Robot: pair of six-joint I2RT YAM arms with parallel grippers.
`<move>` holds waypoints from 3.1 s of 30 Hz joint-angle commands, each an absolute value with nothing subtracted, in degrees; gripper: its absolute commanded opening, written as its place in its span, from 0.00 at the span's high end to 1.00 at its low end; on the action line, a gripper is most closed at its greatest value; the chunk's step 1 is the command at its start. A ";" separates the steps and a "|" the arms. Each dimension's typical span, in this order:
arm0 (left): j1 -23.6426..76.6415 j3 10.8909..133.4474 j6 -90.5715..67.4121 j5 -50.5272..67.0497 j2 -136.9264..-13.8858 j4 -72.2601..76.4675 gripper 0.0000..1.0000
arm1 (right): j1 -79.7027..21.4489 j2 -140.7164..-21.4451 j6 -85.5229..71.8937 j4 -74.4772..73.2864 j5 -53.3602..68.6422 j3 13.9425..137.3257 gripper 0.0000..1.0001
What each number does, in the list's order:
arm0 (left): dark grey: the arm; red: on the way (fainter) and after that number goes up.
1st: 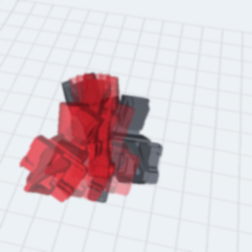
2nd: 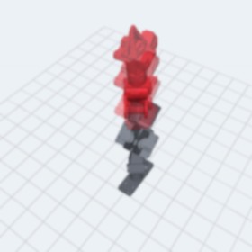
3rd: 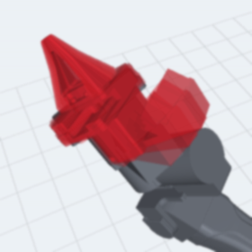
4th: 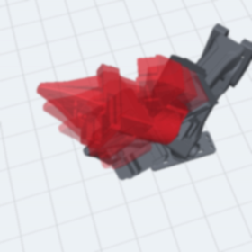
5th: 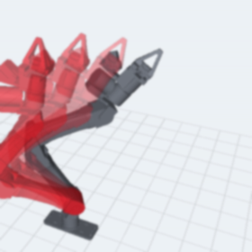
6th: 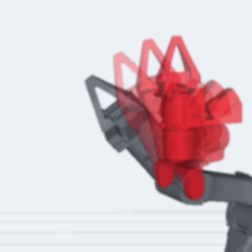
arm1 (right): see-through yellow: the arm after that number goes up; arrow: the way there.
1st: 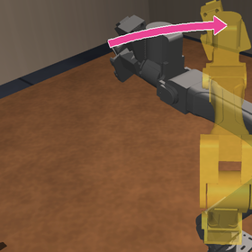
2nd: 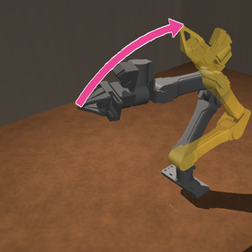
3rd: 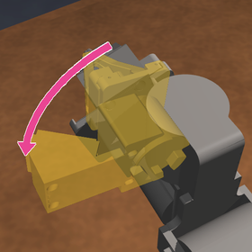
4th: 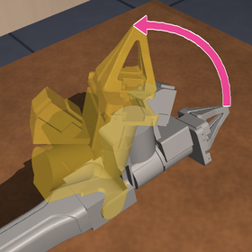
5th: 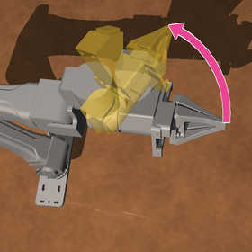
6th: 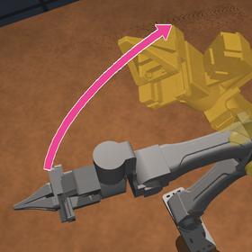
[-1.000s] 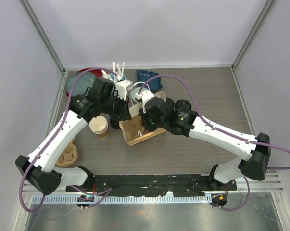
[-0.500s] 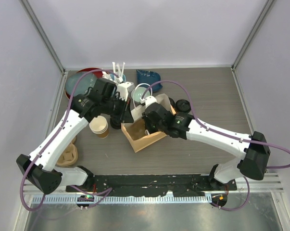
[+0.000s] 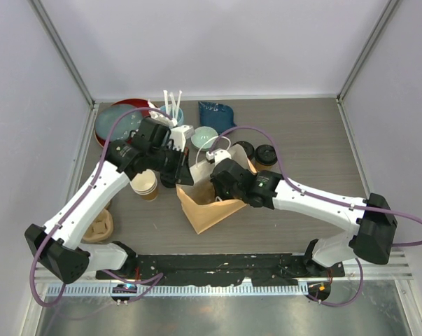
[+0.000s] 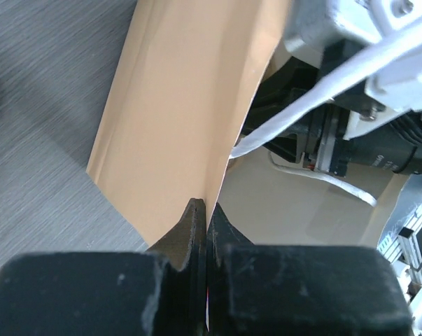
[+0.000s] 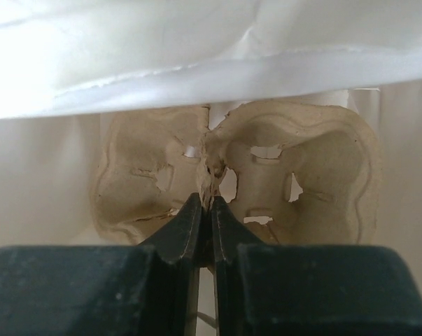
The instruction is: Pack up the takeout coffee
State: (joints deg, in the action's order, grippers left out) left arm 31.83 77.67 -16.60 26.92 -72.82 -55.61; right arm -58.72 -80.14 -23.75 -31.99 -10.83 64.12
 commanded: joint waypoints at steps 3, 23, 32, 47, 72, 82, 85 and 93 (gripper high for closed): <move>31.38 79.36 -18.72 18.74 -72.16 -50.81 1.00 | -60.64 -81.03 -24.09 -34.45 -13.01 62.58 0.99; 32.34 80.42 -16.08 17.58 -70.93 -47.63 1.00 | -62.14 -89.72 -15.82 -37.53 -5.19 65.13 0.99; 32.34 78.93 -15.38 17.58 -70.05 -48.78 1.00 | -59.94 -91.41 -20.83 -36.83 -6.33 64.34 0.99; 33.22 79.10 -10.73 22.23 -70.49 -51.32 1.00 | -59.50 -89.92 -19.69 -35.86 -6.42 66.09 0.43; 33.22 81.56 -2.91 22.05 -71.19 -58.53 1.00 | -59.77 -76.03 -10.12 -21.71 -7.74 72.23 0.14; 33.22 81.12 -0.35 26.10 -71.28 -61.35 1.00 | -59.33 -74.88 -7.56 -21.71 -8.26 76.81 0.10; 33.22 81.38 -0.26 26.37 -71.19 -61.70 1.00 | -59.33 -74.01 -7.03 -22.06 -7.30 78.48 0.10; 33.22 80.86 2.46 27.42 -70.75 -62.14 1.00 | -58.62 -71.10 -4.66 -26.01 -8.69 88.93 0.06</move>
